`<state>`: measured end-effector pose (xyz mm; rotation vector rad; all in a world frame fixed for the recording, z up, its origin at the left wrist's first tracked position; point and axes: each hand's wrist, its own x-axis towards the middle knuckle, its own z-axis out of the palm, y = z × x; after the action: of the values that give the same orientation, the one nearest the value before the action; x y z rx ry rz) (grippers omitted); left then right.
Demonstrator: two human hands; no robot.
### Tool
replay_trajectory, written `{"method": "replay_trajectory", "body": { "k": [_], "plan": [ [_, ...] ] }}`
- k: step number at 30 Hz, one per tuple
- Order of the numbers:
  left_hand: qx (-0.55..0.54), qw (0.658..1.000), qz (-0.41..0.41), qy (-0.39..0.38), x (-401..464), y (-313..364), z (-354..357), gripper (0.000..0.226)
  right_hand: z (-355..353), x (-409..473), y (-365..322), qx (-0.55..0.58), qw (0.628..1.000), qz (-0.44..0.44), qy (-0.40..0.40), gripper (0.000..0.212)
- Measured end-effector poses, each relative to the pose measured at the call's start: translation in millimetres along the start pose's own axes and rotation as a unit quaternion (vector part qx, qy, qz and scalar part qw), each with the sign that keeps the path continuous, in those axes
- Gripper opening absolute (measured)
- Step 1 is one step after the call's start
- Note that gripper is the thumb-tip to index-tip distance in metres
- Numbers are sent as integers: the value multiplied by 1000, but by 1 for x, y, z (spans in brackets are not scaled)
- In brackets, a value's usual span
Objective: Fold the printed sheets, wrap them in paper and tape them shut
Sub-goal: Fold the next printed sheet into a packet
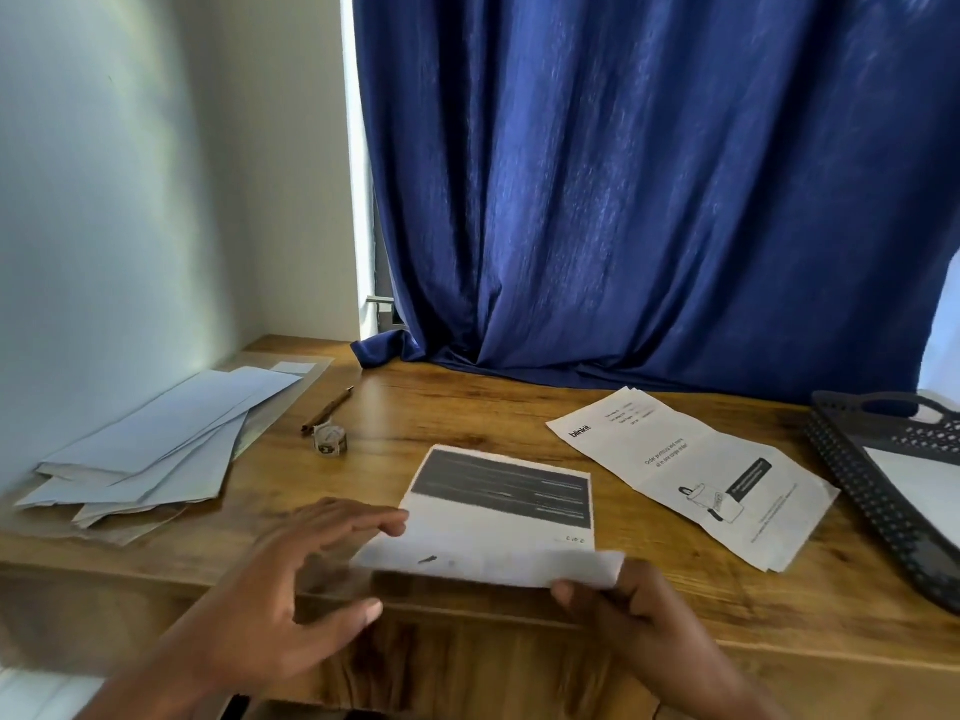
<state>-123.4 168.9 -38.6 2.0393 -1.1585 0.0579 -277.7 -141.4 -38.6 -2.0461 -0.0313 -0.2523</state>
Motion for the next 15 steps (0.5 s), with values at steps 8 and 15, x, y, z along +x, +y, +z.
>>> {"method": "replay_trajectory", "body": {
  "k": [8, 15],
  "plan": [
    [-171, 966, -155, 114, 51, -9, 27, 74, -6, 42, -9, 80, 987, 89, 108, 27],
    [26, 968, -214, 131, 66, -21, 42, 95, 2, 81, 17, -116, 965, 122, 200, 83]
  ]
}}
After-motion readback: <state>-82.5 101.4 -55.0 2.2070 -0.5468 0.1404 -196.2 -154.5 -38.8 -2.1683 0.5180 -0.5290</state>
